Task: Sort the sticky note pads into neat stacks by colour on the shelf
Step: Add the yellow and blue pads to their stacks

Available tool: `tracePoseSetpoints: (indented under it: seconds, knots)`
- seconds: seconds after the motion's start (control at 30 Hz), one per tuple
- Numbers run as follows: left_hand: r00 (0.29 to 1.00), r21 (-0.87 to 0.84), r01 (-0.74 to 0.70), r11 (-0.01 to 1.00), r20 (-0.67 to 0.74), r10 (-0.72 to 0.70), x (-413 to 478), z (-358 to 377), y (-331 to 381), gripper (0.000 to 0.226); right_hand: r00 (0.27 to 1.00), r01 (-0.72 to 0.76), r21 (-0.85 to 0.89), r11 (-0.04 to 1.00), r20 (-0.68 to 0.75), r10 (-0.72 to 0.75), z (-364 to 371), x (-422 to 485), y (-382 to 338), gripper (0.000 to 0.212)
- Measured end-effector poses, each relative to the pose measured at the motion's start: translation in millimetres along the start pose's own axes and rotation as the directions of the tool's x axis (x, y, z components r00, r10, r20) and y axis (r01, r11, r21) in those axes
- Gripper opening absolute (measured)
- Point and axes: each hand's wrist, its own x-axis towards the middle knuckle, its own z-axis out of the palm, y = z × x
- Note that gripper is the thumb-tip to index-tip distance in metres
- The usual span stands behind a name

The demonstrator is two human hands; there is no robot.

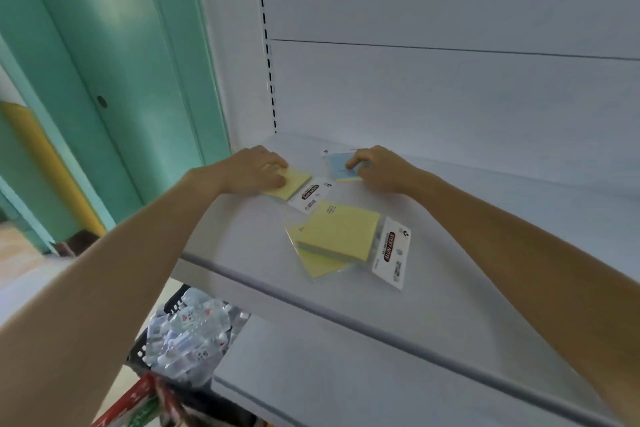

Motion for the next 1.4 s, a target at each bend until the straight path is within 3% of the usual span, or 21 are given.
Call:
tracePoseSetpoints:
  seconds: [0.13,0.17,0.27,0.47,0.63,0.7,0.8,0.9,1.03,1.17,1.27,1.4]
  knots:
    - [0.999,-0.020,-0.039,0.999,-0.019,0.038,8,2,-5,0.045,0.981,-0.170,0.122,0.978,-0.071,0.180,-2,-20,8,0.013]
    - [0.998,-0.032,-0.052,0.998,-0.035,0.051,8,1,-6,0.043,0.974,-0.208,0.123,0.970,-0.067,0.218,-3,-25,8,0.016]
    - [0.998,-0.086,-0.047,0.995,-0.049,0.043,9,-4,-5,0.051,0.954,-0.284,0.108,0.953,-0.072,0.292,-7,-40,8,0.030]
    - [0.999,0.017,-0.039,0.999,-0.035,0.040,11,-10,6,0.045,0.872,-0.398,0.206,0.894,-0.218,0.439,-18,-74,5,0.052]
    - [0.999,-0.015,-0.040,0.999,-0.035,0.039,12,-13,11,0.039,0.794,-0.392,0.420,0.818,-0.295,0.532,-24,-96,7,0.034]
    - [0.999,-0.070,-0.036,0.997,-0.018,0.035,13,-12,11,0.040,0.764,-0.382,0.562,0.734,-0.256,0.593,-27,-104,5,0.029]
    - [0.999,-0.212,-0.019,0.977,-0.045,0.009,16,-9,14,0.046,0.783,-0.341,0.724,0.600,-0.135,0.608,-35,-116,0,0.036]
    - [0.996,-0.455,0.003,0.890,-0.080,-0.044,18,-5,24,0.030,0.796,-0.390,0.703,0.595,-0.068,0.602,-40,-126,-1,0.043]
    - [0.987,-0.734,-0.040,0.678,-0.136,-0.090,25,-1,44,0.024,0.750,-0.353,0.735,0.579,-0.147,0.644,-39,-137,6,0.046]
    - [0.975,-0.845,-0.122,0.521,-0.200,-0.095,30,-6,82,0.021,0.702,-0.221,0.818,0.530,-0.244,0.669,-46,-161,20,0.048]
    - [0.992,-0.910,-0.111,0.398,-0.127,-0.014,27,-5,134,0.019,0.648,-0.134,0.866,0.482,-0.292,0.704,-57,-193,42,0.050]
    - [0.989,-0.927,-0.127,0.353,-0.090,0.120,22,13,219,0.035,0.579,-0.108,0.866,0.488,-0.345,0.739,-79,-251,80,0.050]
